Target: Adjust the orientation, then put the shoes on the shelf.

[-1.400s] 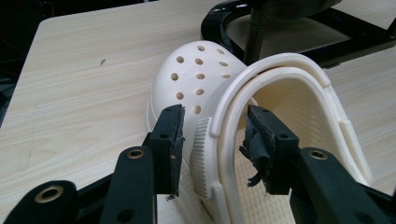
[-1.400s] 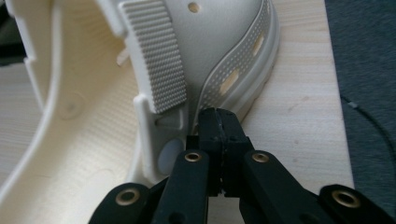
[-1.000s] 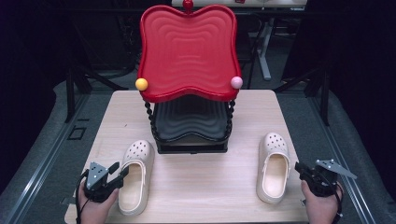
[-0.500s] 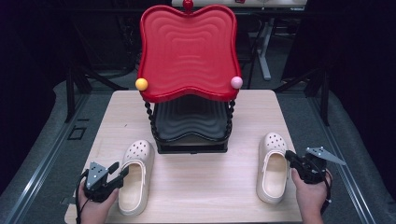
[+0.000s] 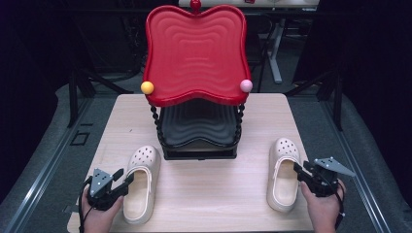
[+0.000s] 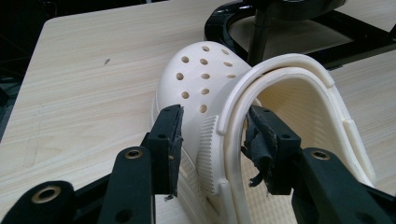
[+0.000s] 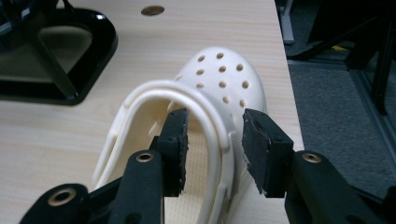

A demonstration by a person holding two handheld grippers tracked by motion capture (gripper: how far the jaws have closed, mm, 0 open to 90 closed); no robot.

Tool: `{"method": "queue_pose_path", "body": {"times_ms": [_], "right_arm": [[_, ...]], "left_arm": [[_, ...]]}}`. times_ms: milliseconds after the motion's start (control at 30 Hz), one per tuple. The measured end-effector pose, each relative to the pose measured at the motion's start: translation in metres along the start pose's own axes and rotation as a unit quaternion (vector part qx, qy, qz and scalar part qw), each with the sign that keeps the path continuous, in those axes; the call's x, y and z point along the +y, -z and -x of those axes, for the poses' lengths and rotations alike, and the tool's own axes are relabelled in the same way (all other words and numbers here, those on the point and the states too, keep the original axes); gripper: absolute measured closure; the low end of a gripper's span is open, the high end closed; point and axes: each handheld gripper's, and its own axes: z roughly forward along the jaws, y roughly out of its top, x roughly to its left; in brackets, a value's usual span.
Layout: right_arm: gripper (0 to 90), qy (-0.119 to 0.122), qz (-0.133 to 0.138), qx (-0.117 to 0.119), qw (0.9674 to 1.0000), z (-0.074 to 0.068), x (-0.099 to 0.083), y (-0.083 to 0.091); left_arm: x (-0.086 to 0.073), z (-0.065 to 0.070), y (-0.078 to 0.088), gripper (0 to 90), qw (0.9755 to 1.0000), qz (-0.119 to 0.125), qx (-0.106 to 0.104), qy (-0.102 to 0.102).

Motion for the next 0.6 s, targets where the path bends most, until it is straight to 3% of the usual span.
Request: {"method": "queue_pose_path", "body": {"times_ms": [33, 200, 333, 433, 600], "right_arm": [[59.4, 0.015, -0.006, -0.014, 0.9998, -0.0032, -0.0036, -0.001], [62.4, 0.018, -0.016, -0.024, 0.9994, -0.0048, -0.0089, -0.0058], [70.4, 0.023, -0.027, -0.04, 0.9986, -0.0034, -0.0099, -0.009], [71.2, 0.013, -0.029, -0.035, 0.9989, -0.0024, -0.0089, -0.009], [71.0, 0.021, -0.037, -0.038, 0.9984, -0.002, -0.0083, -0.0082]], "left_arm": [[0.0002, 0.0002, 0.0, 56.7, 1.0, -0.002, 0.0, 0.0], [0.0003, 0.0002, -0.0005, 56.6, 1.0, -0.001, 0.0, 0.0], [0.0001, 0.0001, -0.0017, 56.6, 1.0, -0.002, -0.001, 0.001], [0.0001, 0.0004, -0.0019, 56.6, 1.0, -0.003, -0.001, 0.001], [0.0002, 0.0011, -0.0024, 56.6, 1.0, -0.006, -0.003, -0.002]]}}
